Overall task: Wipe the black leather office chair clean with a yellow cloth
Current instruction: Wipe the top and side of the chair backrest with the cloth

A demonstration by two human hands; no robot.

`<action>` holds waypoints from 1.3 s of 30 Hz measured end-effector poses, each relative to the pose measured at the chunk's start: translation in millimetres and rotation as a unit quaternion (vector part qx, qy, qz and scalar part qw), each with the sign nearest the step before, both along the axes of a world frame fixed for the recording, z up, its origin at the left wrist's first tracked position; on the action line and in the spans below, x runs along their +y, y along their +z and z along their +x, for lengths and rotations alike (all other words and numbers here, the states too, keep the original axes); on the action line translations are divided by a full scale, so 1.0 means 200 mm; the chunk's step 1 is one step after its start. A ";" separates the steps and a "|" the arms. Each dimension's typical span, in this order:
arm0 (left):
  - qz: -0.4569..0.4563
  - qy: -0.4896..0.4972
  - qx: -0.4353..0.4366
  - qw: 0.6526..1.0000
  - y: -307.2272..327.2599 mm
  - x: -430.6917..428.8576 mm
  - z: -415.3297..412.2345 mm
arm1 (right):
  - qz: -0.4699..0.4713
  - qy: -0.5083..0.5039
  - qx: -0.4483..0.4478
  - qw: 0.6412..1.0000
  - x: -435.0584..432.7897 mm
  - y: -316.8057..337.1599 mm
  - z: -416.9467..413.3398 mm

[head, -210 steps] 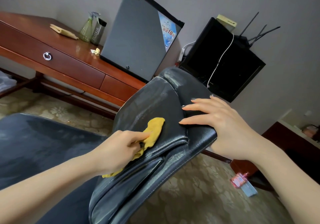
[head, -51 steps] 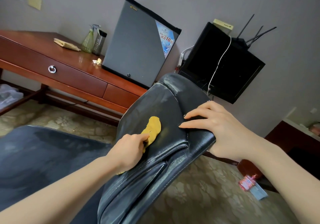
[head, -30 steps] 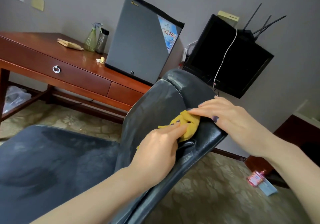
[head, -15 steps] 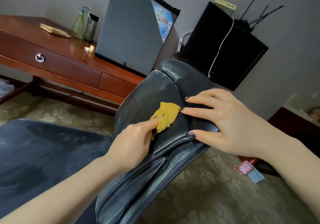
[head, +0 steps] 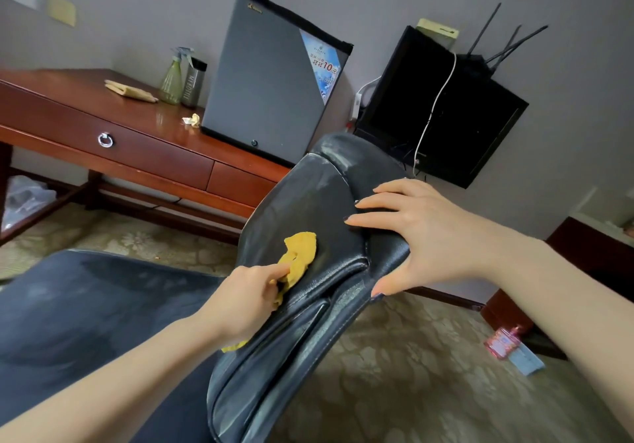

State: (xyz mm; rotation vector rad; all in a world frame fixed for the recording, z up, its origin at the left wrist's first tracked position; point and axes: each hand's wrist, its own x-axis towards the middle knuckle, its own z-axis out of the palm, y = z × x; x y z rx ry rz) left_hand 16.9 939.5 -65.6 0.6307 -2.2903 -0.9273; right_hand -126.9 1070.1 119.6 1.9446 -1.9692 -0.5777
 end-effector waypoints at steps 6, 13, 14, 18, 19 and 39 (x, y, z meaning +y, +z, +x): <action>-0.020 0.002 -0.024 1.000 0.03 0.08 0.07 | 0.031 -0.020 0.051 0.998 -0.01 0.01 0.01; -0.051 0.012 -0.035 0.998 0.02 0.20 0.14 | 0.004 -0.016 0.042 0.999 -0.02 -0.02 -0.02; -0.054 0.013 -0.035 0.998 0.02 0.21 0.15 | 0.001 -0.017 0.039 0.999 -0.02 -0.02 -0.02; -0.079 0.011 -0.005 0.997 0.04 0.26 0.16 | -0.025 -0.007 0.026 0.999 -0.02 -0.03 0.01; -0.077 0.004 0.018 0.997 0.06 0.27 0.15 | -0.033 -0.005 0.021 0.999 -0.01 -0.03 0.01; -0.078 -0.106 0.172 0.976 0.04 0.17 0.00 | -0.104 -0.038 -0.056 0.992 0.02 -0.09 -0.06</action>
